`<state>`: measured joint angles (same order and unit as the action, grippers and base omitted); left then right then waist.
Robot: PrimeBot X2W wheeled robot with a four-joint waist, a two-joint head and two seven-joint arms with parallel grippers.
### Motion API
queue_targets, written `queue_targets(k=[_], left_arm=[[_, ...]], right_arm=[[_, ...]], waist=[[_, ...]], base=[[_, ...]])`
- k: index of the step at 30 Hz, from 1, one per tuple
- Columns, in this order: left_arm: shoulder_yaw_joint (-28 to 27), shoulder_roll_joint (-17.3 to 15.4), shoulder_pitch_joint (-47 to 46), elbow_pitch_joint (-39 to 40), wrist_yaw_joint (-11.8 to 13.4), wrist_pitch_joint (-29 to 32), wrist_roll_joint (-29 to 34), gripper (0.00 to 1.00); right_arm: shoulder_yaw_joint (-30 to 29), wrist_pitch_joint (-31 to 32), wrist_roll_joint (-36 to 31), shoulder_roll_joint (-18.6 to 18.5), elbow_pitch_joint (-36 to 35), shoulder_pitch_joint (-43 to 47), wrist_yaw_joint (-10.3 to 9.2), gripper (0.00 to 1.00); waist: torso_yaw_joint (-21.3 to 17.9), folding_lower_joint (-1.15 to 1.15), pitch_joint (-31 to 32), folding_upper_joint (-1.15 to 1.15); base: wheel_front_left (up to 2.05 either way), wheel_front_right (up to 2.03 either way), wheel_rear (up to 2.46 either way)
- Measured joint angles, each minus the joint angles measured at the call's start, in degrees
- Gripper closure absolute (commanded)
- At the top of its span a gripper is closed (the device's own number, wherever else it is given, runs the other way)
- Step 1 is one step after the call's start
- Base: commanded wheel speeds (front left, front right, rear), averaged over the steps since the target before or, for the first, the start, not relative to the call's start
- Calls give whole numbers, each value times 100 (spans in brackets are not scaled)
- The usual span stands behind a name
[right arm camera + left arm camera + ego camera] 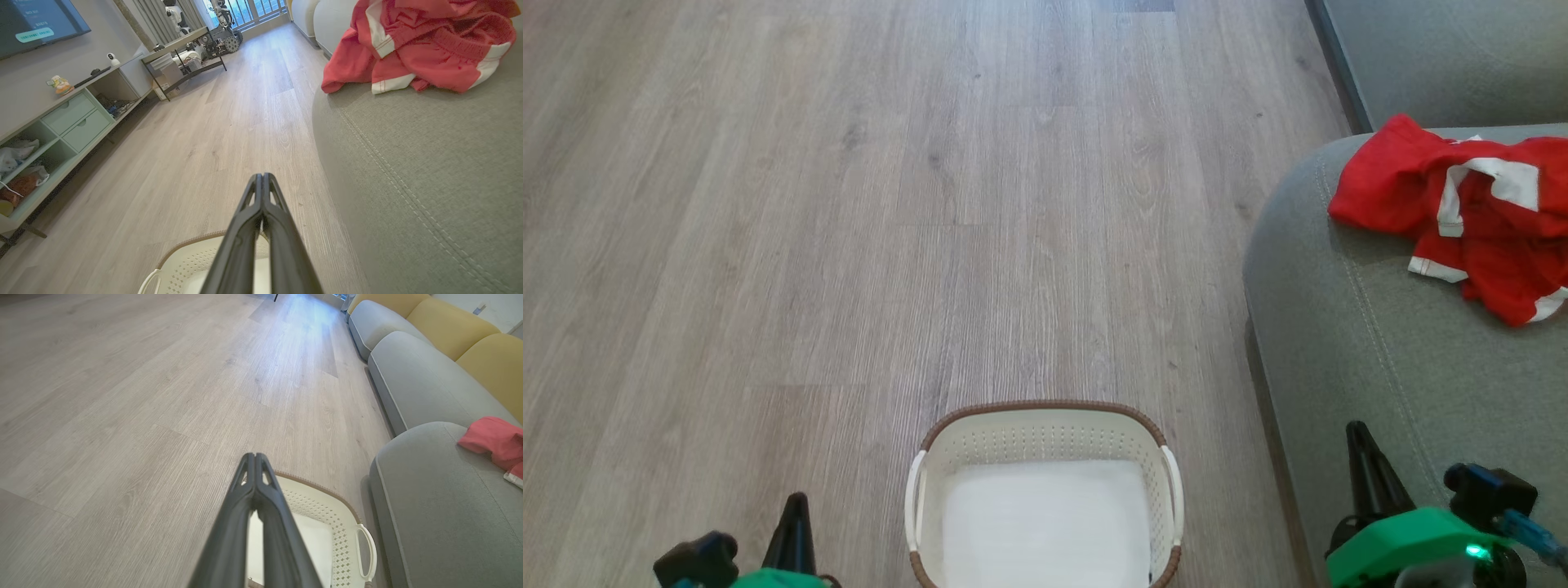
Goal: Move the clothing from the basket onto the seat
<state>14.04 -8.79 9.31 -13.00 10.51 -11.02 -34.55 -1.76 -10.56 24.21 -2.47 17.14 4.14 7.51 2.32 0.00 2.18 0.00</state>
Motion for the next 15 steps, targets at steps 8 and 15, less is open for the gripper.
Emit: queue_targets(k=[8,15], left_arm=[[-152,25,-128,-22,-149,144,-460,100],[-215,52,-190,-38,-254,250,-864,100]], right_arm=[[-36,123,531,2,-5,-13,0,100],[-94,257,984,5,-13,-98,0,100]], waist=[[-18,0,-18,0],[-34,0,-35,0]], base=[[0,0,0],[0,0,0]])
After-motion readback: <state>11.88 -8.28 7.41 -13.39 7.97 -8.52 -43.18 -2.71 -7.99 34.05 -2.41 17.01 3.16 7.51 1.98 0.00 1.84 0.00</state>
